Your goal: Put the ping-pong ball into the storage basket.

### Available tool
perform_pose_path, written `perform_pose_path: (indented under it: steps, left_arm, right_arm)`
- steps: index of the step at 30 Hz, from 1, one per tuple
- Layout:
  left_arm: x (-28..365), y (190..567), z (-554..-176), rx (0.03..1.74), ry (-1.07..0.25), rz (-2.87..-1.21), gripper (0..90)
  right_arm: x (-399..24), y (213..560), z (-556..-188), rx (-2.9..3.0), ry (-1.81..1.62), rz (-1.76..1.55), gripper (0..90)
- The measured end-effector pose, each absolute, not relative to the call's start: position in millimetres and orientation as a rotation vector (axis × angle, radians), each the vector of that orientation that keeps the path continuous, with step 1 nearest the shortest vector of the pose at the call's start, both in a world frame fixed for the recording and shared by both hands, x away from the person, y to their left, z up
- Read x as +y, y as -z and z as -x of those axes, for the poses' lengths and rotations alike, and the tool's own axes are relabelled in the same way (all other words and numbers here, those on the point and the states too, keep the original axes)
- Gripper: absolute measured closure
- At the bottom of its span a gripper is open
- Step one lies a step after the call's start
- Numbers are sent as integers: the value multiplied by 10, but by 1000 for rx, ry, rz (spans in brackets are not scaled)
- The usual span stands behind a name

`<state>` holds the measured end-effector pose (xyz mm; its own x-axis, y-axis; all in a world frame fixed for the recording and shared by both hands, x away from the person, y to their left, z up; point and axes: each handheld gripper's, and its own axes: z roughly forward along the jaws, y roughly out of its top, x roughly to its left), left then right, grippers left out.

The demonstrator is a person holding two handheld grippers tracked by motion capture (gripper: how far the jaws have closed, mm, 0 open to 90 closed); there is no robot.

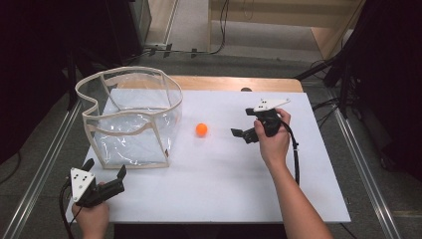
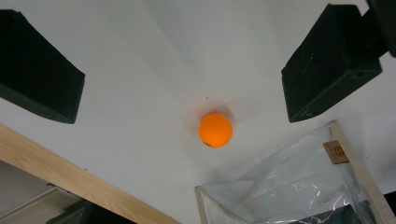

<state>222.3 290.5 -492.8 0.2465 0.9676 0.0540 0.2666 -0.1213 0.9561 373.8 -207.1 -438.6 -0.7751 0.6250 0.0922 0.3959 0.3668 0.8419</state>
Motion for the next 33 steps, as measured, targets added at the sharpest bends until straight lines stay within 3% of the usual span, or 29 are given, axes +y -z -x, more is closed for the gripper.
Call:
perform_pose_path:
  steps: [33]
  left_arm:
    - [2905,4929,-2221,1182,-936,-1585,0]
  right_arm:
    - [-1694,4420,-4045,2518,-1265,-932,0]
